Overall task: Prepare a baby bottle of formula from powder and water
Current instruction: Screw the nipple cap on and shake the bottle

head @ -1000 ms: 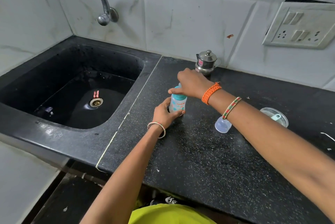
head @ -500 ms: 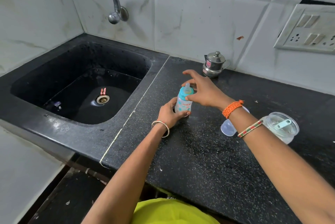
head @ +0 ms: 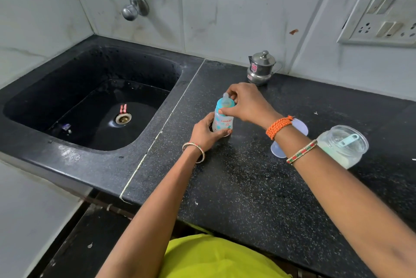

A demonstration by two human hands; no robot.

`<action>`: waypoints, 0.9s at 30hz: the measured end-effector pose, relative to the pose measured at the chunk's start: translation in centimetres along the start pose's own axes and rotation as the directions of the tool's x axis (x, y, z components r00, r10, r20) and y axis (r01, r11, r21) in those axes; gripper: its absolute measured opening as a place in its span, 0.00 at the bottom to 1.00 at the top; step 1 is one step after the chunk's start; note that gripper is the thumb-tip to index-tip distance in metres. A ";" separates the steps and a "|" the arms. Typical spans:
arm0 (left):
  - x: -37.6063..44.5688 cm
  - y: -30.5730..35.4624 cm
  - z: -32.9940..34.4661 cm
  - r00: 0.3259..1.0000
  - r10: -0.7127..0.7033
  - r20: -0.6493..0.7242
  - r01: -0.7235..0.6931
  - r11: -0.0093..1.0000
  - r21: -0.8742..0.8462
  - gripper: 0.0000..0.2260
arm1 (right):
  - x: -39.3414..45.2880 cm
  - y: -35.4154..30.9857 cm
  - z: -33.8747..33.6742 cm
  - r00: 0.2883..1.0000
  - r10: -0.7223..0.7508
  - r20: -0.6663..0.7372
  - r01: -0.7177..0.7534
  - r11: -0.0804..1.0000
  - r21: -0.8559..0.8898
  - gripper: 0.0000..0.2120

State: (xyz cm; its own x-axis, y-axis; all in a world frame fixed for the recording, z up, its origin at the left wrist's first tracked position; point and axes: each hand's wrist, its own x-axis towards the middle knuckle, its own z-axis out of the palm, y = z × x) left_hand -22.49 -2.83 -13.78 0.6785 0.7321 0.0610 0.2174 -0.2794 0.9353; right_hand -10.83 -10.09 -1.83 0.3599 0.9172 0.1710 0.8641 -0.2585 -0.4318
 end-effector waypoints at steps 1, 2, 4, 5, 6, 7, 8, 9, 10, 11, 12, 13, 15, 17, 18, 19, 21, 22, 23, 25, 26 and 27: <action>0.0 -0.1 0.0 1.000 -0.002 0.002 0.002 1.000 0.000 0.23 | 0.1 -0.1 -0.2 1.000 0.002 -0.003 -0.002 1.000 0.030 0.19; 0.1 -0.1 0.0 1.000 -0.007 0.005 0.007 1.000 -0.003 0.23 | 0.1 -0.2 -0.4 1.000 -0.003 0.000 0.003 0.999 0.053 0.18; 0.1 0.0 -0.1 1.000 -0.011 0.012 0.012 1.000 -0.012 0.23 | 0.1 -0.1 -0.6 0.999 -0.032 0.024 0.030 0.997 0.073 0.17; 0.1 0.0 -0.1 1.000 -0.015 0.015 0.015 1.000 -0.014 0.23 | 0.0 0.0 -0.7 0.998 -0.050 0.037 0.047 0.995 0.086 0.17; 0.2 0.0 -0.1 1.000 -0.017 0.019 0.017 1.000 -0.015 0.23 | -0.1 0.2 -0.9 0.996 -0.068 0.049 0.062 0.992 0.107 0.16; 0.2 0.0 -0.1 0.999 -0.022 0.024 0.022 1.000 -0.016 0.23 | -0.1 0.4 -1.1 0.995 -0.085 0.057 0.077 0.988 0.134 0.16; 0.2 0.0 -0.1 0.999 -0.026 0.031 0.027 0.999 -0.019 0.24 | 0.0 0.7 -1.5 0.993 -0.106 0.056 0.095 0.982 0.163 0.16; 0.2 0.0 -0.1 0.999 -0.027 0.036 0.028 0.999 -0.022 0.24 | 0.1 0.9 -1.8 0.992 -0.120 0.049 0.109 0.976 0.189 0.17; 0.2 -0.1 -0.2 0.999 -0.024 0.039 0.025 1.000 -0.019 0.25 | 0.3 1.0 -2.1 0.991 -0.127 0.046 0.115 0.971 0.210 0.17; 0.2 -0.1 -0.2 0.999 -0.021 0.038 0.021 1.000 -0.014 0.25 | 0.5 1.0 -2.4 0.990 -0.125 0.059 0.110 0.970 0.217 0.18; 0.1 0.0 -0.2 0.999 -0.018 0.036 0.019 1.000 -0.009 0.25 | 0.7 1.1 -2.4 0.989 -0.120 0.092 0.099 0.974 0.205 0.19; 0.1 0.0 -0.1 0.999 -0.018 0.034 0.018 1.000 -0.002 0.25 | 0.9 1.1 -2.3 0.985 -0.112 0.134 0.087 0.980 0.180 0.20; 0.1 0.1 -0.1 0.999 -0.021 0.030 0.021 1.000 0.010 0.25 | 1.0 1.1 -1.7 0.975 -0.088 0.205 0.061 0.989 0.132 0.21; 0.1 0.1 -0.1 0.999 -0.024 0.028 0.024 1.000 0.012 0.25 | 1.1 1.1 -1.3 0.973 -0.066 0.219 0.041 0.992 0.117 0.21; 0.1 0.0 -0.1 0.999 -0.025 0.027 0.025 1.000 0.011 0.25 | 1.2 1.0 -1.3 0.974 -0.063 0.218 0.038 0.993 0.114 0.20; 0.1 0.0 -0.1 0.999 -0.027 0.024 0.027 1.000 0.008 0.26 | 1.3 0.9 -1.4 0.974 -0.063 0.218 0.039 0.993 0.109 0.19; 0.1 -0.2 0.0 0.999 -0.031 0.024 0.031 0.999 0.006 0.26 | 1.6 0.6 -1.5 0.970 -0.073 0.233 0.055 0.995 0.085 0.18; 0.2 -0.2 0.0 0.999 -0.033 0.022 0.032 0.999 0.005 0.26 | 1.7 0.4 -1.5 0.965 -0.084 0.248 0.072 0.996 0.057 0.18; 0.2 -0.2 0.0 0.999 -0.033 0.021 0.033 0.999 0.004 0.26 | 1.9 0.1 -1.4 0.960 -0.094 0.266 0.091 0.996 0.020 0.18; 0.2 -0.1 -0.1 0.999 -0.036 0.020 0.036 0.999 0.004 0.26 | 2.2 -0.1 -1.2 0.952 -0.085 0.295 0.099 0.995 -0.031 0.19; 0.2 -0.1 -0.1 0.999 -0.037 0.020 0.037 0.999 0.004 0.25 | 2.4 0.0 -1.1 0.951 -0.072 0.300 0.089 0.995 -0.042 0.19; 0.2 -0.1 0.0 0.999 -0.032 0.021 0.032 0.999 0.000 0.25 | 2.5 0.2 -1.1 0.953 -0.063 0.295 0.081 0.995 -0.051 0.19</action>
State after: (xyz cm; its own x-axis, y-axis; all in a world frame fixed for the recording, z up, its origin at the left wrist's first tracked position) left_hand -22.39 -2.62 -13.85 0.6857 0.7275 0.0237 0.2392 -0.2560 0.9366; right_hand -9.38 -8.17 -0.49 0.1851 0.9801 -0.0712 0.9072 -0.1983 -0.3710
